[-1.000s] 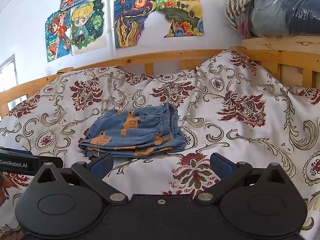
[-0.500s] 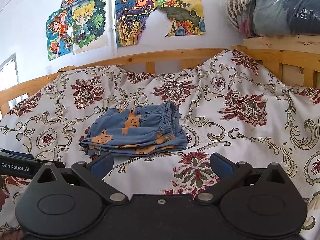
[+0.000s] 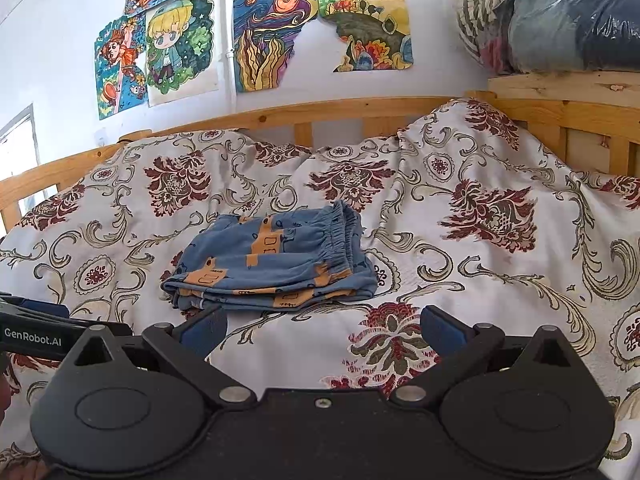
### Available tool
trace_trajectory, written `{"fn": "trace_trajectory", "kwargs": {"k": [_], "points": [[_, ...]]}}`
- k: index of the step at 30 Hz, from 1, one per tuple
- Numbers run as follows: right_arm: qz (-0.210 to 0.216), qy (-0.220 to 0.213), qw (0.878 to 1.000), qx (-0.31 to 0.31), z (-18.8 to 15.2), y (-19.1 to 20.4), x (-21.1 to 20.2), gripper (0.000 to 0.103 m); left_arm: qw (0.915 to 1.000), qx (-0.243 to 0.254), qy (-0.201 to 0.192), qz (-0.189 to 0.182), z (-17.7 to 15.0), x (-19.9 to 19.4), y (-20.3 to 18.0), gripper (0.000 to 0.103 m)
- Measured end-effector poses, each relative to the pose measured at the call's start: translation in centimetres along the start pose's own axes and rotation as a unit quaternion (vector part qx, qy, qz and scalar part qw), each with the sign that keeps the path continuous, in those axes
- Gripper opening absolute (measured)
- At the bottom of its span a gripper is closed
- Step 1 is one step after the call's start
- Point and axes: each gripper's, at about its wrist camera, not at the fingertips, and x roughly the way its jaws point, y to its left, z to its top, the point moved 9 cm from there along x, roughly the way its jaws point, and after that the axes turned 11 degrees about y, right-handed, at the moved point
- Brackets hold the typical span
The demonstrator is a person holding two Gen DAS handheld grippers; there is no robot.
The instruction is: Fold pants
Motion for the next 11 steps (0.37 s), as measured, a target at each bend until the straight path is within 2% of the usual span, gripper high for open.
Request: {"fn": "trace_trajectory", "kwargs": {"k": [11], "points": [[0.000, 0.001, 1.000, -0.001, -0.04, 0.11, 0.02, 0.102, 0.9999, 0.008, -0.004, 0.009, -0.03, 0.05, 0.01, 0.103]]}}
